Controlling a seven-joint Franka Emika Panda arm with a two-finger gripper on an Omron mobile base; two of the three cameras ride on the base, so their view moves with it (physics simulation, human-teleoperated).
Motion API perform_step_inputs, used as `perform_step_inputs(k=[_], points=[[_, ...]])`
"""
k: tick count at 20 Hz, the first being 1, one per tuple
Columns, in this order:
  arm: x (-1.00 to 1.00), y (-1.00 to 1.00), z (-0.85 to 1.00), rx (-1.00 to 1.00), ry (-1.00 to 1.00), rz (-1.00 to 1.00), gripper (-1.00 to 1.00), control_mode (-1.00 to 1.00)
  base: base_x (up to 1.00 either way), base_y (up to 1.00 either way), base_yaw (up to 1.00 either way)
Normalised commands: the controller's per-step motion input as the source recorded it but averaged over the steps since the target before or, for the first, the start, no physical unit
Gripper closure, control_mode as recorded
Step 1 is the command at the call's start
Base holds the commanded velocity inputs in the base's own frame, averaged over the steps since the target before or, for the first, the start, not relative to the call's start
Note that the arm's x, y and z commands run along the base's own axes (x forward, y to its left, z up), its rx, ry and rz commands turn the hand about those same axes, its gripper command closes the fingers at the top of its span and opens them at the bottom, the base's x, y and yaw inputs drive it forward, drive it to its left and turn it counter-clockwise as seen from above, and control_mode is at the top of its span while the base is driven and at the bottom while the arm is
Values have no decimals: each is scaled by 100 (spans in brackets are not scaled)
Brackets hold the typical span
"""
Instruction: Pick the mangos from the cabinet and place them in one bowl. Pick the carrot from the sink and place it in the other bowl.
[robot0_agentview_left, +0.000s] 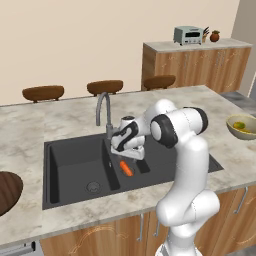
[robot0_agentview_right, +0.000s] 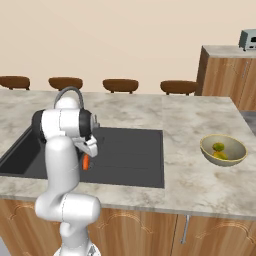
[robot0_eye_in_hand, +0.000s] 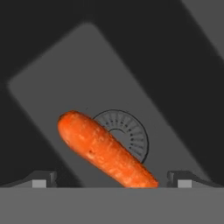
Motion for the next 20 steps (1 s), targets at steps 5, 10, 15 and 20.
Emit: perform_step_inputs(k=[5, 10, 15, 20], points=[[-1, 0, -7, 0, 0, -37, -100, -100, 0, 0, 0], [33, 0, -51, 0, 0, -19, -100, -100, 0, 0, 0], [44, 1, -46, 0, 0, -4, -100, -100, 0, 0, 0], [18, 9, -6, 0, -1, 0, -100, -100, 0, 0, 0]])
